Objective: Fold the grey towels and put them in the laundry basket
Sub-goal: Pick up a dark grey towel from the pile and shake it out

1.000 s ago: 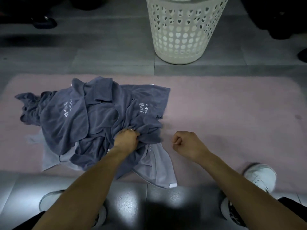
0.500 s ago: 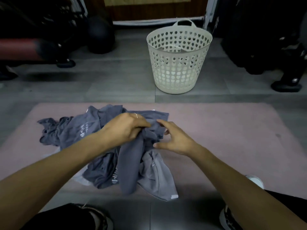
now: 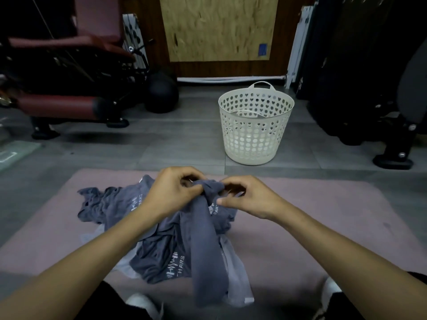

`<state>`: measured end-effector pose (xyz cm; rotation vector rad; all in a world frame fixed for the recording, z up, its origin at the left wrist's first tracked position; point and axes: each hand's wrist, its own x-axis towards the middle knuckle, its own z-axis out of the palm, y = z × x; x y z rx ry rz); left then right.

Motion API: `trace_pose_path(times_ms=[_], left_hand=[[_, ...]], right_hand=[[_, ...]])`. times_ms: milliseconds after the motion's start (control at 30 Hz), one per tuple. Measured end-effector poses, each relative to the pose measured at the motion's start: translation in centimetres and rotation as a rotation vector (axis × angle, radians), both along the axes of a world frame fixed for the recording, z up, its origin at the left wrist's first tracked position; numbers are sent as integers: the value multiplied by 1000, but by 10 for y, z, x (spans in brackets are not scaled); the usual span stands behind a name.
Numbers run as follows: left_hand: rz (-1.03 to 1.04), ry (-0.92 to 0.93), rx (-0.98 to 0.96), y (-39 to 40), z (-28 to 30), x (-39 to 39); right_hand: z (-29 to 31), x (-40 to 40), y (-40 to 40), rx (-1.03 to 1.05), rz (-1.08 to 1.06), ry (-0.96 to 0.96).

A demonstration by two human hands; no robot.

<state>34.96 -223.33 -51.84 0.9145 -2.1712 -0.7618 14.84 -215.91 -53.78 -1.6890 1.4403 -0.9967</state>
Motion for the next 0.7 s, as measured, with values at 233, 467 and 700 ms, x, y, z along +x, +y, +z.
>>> trace_pose_path(times_ms=[233, 467, 700], left_hand=[[-58, -120, 11, -19, -32, -1], [-170, -305, 246, -34, -63, -19], [-156, -244, 202, -47, -73, -45]], right_hand=[[-16, -15, -9, 48, -91, -3], [-12, -30, -34, 44, -34, 29], [-15, -45, -39, 95, -25, 120]])
